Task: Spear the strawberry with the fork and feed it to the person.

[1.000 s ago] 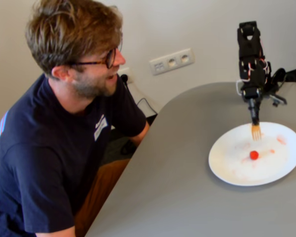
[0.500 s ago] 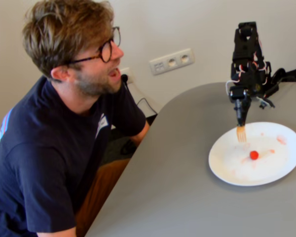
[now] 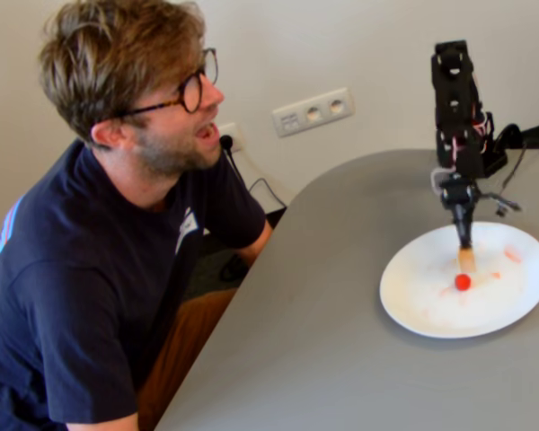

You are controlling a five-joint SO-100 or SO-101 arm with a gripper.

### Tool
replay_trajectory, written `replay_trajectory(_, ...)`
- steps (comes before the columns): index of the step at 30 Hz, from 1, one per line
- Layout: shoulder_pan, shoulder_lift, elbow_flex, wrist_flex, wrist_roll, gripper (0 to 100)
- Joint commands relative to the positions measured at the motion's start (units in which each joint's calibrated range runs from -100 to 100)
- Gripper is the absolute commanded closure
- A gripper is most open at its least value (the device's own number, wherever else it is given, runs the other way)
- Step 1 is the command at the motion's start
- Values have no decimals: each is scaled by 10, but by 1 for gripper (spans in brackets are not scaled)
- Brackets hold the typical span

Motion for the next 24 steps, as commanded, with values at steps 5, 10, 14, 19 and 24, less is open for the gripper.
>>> replay_trajectory(5,-3,-56,-6,5,1,99)
replay_trajectory(10,-23,-193,-11,70,2,99)
replay_trajectory(14,-42,-199,-6,67,1,99)
replay_trajectory(19,-38,-199,-10,67,2,99)
replay_trajectory(24,-37,-199,-11,70,2,99)
